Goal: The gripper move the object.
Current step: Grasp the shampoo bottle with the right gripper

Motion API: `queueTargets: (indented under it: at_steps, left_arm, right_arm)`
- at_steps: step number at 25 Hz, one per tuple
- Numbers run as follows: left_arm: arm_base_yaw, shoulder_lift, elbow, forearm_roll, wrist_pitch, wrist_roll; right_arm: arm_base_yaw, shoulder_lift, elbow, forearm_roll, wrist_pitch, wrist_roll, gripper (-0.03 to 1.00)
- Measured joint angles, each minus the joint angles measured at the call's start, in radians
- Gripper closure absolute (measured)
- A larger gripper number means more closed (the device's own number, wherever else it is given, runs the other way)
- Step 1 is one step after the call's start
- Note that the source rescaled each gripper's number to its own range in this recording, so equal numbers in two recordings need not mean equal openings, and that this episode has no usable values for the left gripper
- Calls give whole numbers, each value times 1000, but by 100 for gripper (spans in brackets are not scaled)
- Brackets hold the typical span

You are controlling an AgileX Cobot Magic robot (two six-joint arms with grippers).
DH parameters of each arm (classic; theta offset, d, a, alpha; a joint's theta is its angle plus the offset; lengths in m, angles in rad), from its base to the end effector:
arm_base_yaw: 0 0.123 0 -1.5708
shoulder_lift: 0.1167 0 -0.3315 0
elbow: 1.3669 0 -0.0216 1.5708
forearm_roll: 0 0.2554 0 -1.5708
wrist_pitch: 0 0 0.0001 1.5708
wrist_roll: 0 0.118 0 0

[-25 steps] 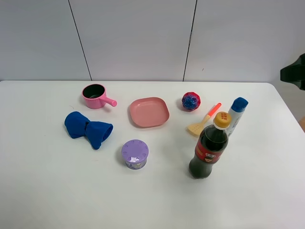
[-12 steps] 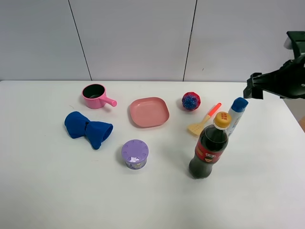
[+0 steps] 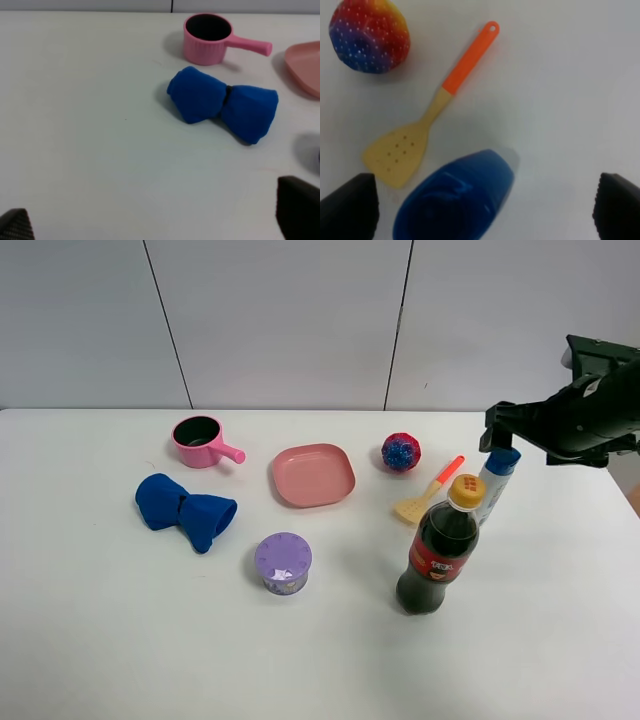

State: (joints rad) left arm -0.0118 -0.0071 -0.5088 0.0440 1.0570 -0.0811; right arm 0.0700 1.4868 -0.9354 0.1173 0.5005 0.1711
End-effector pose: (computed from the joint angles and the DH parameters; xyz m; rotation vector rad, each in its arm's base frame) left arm -0.0254 0.0048 0.2702 -0.0725 2.0226 -0.0063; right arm 0.3150 0.0287 0.2626 0.2368 2.5322 0.2072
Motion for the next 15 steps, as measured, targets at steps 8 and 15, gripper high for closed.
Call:
queueTargets:
  at_steps: [8, 15]
  left_arm:
    - [0, 0, 0, 0, 0, 0]
    - [0, 0, 0, 0, 0, 0]
  right_arm:
    - [0, 75, 0, 40, 42, 0, -3]
    - [0, 89, 0, 52, 58, 1, -2]
